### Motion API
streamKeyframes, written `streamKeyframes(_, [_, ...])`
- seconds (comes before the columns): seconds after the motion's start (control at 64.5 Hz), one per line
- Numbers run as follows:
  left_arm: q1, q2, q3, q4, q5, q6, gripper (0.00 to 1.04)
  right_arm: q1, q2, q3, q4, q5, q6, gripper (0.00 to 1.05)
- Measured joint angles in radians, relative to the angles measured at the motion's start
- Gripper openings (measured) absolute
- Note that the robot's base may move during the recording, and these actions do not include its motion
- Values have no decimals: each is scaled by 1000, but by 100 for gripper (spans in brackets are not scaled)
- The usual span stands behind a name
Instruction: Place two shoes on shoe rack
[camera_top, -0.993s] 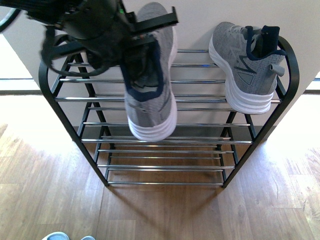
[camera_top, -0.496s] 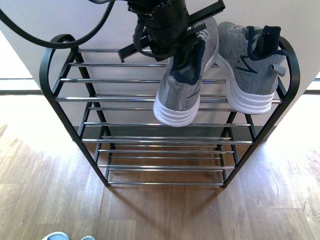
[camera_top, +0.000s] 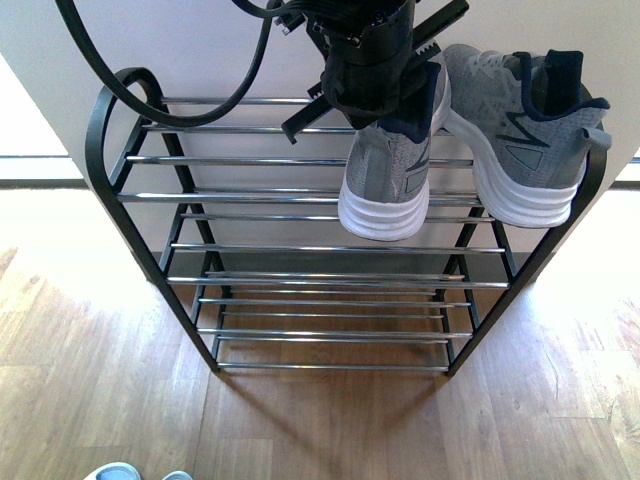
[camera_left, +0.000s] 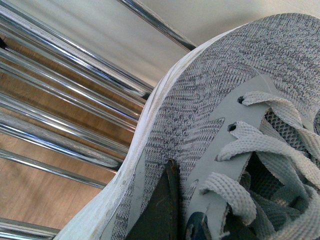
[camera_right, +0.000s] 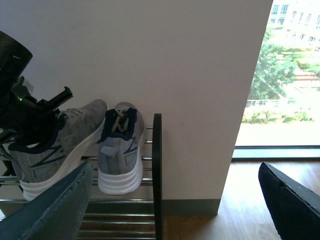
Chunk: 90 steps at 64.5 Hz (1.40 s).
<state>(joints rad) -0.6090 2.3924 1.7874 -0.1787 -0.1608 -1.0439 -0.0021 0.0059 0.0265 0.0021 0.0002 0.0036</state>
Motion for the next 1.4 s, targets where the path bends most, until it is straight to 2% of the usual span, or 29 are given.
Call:
streamKeyframes(0.078, [-7, 0, 1, -5, -2, -1, 2, 0, 0, 0, 0, 0, 0, 96])
streamKeyframes(0.109, [-8, 0, 1, -4, -1, -1, 6, 0, 0, 0, 0, 0, 0, 96])
streamKeyframes(0.31, [-10, -64, -65, 40, -11, 3, 40, 0, 0, 0, 0, 0, 0, 96])
streamKeyframes(0.372, [-4, -121, -127, 79, -14, 3, 56, 0, 0, 0, 0, 0, 0, 96])
streamKeyframes(0.62, [35, -237, -235, 107, -45, 0, 97, 0, 0, 0, 0, 0, 0, 96])
streamKeyframes(0.76, [47, -293, -308, 125, -82, 22, 95, 0, 0, 0, 0, 0, 0, 96])
streamKeyframes(0.884, [63, -456, -436, 164, -221, 172, 95, 0, 0, 0, 0, 0, 0, 96])
streamKeyframes(1.194, [152, -927, -831, 254, -444, 459, 95, 0, 0, 0, 0, 0, 0, 96])
streamKeyframes(1.396, [179, -1264, -1056, 174, -559, 595, 95, 0, 0, 0, 0, 0, 0, 96])
